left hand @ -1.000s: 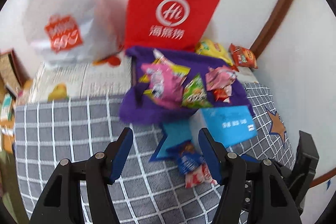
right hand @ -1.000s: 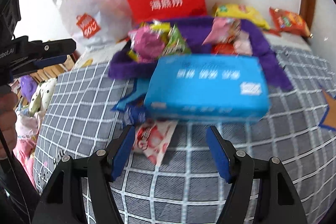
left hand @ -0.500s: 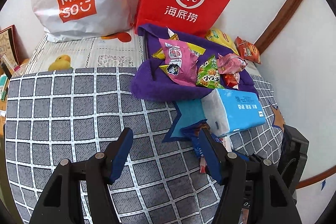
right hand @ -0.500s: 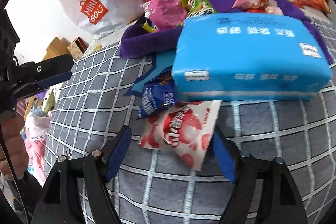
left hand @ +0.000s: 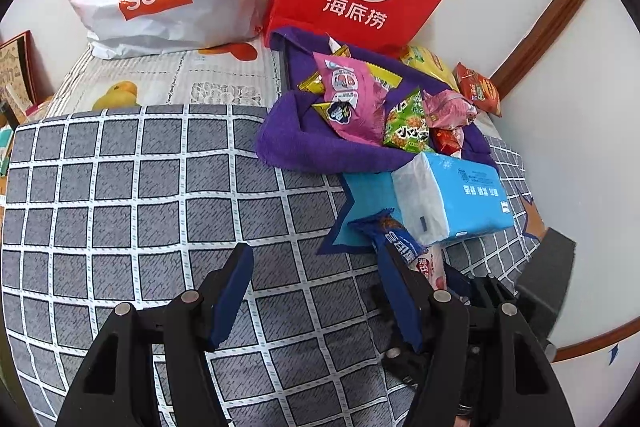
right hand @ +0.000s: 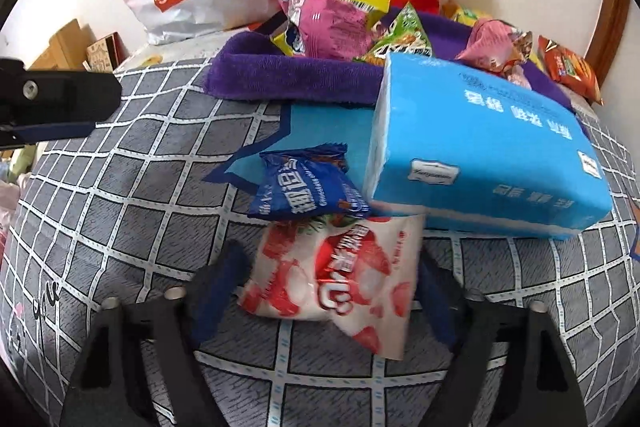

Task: Organize snacks
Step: 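Grasp the white strawberry-print candy bag with the right tool while the left tool grasps the blue snack bag, then carry the strawberry-print bag with the right tool while the left tool carries the blue bag toward the purple cloth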

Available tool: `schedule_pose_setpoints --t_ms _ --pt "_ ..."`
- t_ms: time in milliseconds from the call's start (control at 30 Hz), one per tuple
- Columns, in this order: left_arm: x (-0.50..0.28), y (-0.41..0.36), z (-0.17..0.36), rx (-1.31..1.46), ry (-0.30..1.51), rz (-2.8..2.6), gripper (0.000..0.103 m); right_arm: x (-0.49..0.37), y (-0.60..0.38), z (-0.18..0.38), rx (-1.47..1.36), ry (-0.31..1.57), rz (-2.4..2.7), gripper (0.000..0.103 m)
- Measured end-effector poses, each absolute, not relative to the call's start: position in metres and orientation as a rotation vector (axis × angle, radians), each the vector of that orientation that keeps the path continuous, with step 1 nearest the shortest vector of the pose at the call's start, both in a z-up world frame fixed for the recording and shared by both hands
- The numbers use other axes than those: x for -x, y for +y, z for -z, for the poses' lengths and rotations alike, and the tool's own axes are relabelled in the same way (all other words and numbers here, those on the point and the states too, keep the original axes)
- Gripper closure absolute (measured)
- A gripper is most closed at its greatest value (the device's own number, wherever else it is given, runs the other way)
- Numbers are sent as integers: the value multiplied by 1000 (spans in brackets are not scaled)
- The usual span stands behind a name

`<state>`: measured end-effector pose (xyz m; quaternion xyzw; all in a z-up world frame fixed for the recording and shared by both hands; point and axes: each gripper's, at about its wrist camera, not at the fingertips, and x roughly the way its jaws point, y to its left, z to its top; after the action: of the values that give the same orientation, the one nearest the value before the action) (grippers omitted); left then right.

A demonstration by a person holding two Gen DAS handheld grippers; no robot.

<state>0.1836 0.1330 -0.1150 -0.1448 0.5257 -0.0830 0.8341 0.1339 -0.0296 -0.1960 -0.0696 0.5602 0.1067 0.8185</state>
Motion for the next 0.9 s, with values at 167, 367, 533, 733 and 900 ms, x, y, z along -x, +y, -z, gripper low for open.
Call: schedule_pose_setpoints --t_ms 167,367,533,733,900 --pt "-184 120 118 288 1117 185 41 -120 -53 187 135 1212 -278 46" --pt "-193 92 137 291 1165 196 41 -104 -84 174 117 1198 -277 46" --pt "-209 65 158 275 1204 190 41 -100 -125 163 145 1156 -198 46" --pt "-220 44 169 223 1181 135 42 -105 -164 167 158 1163 -111 46" --pt "-225 30 171 144 1170 112 43 -110 -178 174 143 1171 -90 46"
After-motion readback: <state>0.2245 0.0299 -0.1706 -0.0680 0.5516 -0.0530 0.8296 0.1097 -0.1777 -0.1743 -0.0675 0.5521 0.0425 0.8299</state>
